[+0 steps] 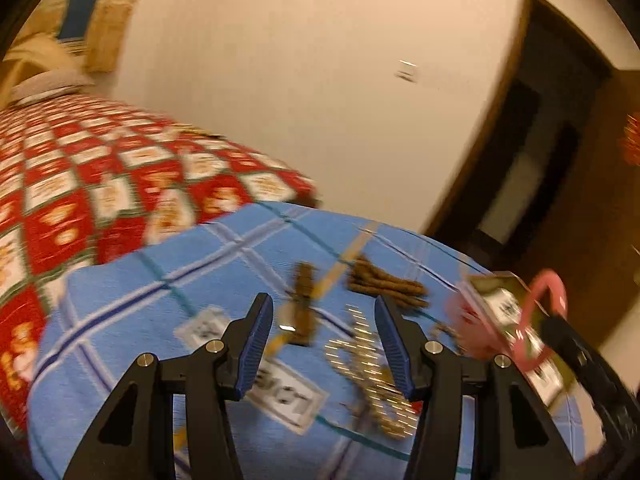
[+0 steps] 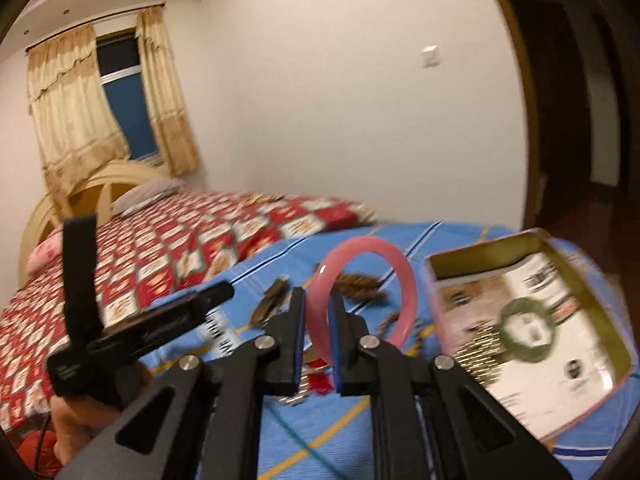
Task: Organize jewelry
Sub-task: 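Carry the pink bangle toward the tin with the right gripper while the left grasps the grey bead bracelet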
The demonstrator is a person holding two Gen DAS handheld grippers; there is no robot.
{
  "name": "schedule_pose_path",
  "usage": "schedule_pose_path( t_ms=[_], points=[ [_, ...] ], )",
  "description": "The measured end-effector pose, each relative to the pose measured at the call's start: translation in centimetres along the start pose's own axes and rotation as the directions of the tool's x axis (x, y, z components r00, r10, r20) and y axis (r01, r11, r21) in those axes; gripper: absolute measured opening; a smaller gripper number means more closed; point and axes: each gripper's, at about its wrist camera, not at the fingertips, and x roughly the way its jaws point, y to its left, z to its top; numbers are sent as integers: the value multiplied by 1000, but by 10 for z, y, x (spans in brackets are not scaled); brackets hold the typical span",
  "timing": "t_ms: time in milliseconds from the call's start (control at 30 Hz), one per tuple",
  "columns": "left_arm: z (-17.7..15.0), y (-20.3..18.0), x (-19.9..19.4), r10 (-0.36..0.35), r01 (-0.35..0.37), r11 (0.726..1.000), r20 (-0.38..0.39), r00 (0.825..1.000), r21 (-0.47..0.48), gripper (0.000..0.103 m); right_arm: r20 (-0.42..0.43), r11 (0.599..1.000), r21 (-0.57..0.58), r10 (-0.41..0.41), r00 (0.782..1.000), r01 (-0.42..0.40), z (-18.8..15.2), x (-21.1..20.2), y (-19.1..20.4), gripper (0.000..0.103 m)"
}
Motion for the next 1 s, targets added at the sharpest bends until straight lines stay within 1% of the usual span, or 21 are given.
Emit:
schedule_pose_path(
  t_ms=[33, 133, 200, 267, 333, 433, 467, 533, 600, 633, 667, 700, 733, 767, 800, 833, 867, 900, 967, 1000],
  points=[
    [-2, -9, 1, -42, 43, 998, -19, 999, 40, 54, 14, 1000, -4, -24, 1000, 24, 1, -2, -2, 14],
    [-7, -28, 4, -131, 139, 983, -68, 989, 118, 54, 42, 996, -22, -81, 996, 82, 3, -6, -6, 14],
    [-9, -37, 2, -171, 181, 971, -80, 982, 155, 54, 64, 992, -34, -122, 991, 124, 5, -10, -10, 14],
    [-11, -46, 2, -218, 232, 957, -97, 971, 172, 54, 90, 987, -30, -155, 984, 158, 8, -14, -17, 14],
    [-13, -55, 9, -234, 255, 950, -133, 963, 182, 54, 106, 983, -21, -180, 978, 183, 9, -17, -23, 14],
    [-11, -71, 25, -199, 232, 947, -164, 966, 220, 54, 108, 980, 18, -197, 974, 196, 10, -20, -35, 14],
    [-10, -82, 35, -166, 209, 943, -179, 970, 258, 54, 105, 981, 39, -192, 976, 189, 11, -19, -39, 14],
    [-10, -95, 49, -130, 187, 939, -207, 970, 288, 54, 107, 981, 49, -192, 975, 188, 11, -20, -42, 14],
    [-12, -107, 71, -87, 164, 939, -254, 963, 301, 54, 116, 980, 36, -199, 973, 196, 11, -21, -40, 14],
    [-14, -110, 80, -53, 141, 942, -279, 959, 305, 54, 122, 979, 29, -205, 971, 203, 11, -21, -39, 14],
    [-17, -113, 93, -9, 114, 945, -325, 946, 306, 54, 128, 978, 23, -209, 970, 208, 11, -22, -39, 14],
    [-20, -114, 102, 7, 107, 949, -362, 932, 295, 53, 130, 977, 21, -212, 969, 211, 11, -23, -38, 14],
    [-21, -116, 102, 12, 103, 948, -360, 933, 300, 51, 130, 977, 20, -213, 968, 212, 11, -23, -39, 14],
    [-22, -118, 102, 15, 104, 945, -358, 934, 311, 45, 129, 977, 21, -214, 968, 213, 11, -22, -39, 14],
    [-23, -119, 102, 25, 98, 942, -359, 933, 321, 35, 127, 977, 21, -214, 969, 213, 11, -22, -39, 14],
    [-23, -119, 102, 37, 88, 940, -354, 934, 329, 18, 125, 977, 22, -213, 969, 212, 11, -21, -39, 14],
    [-23, -117, 102, 29, 94, 942, -360, 933, 322, 11, 123, 977, 22, -212, 969, 211, 11, -20, -39, 14],
    [-23, -115, 103, 16, 103, 946, -363, 932, 307, 8, 121, 977, 23, -212, 970, 210, 11, -19, -39, 14],
    [-21, -106, 102, -39, 140, 959, -375, 926, 247, 8, 120, 977, 27, -213, 970, 211, 11, -18, -39, 14],
    [-19, -104, 103, -51, 147, 962, -375, 926, 231, 8, 120, 976, 31, -216, 969, 214, 10, -19, -40, 14]
  ],
)
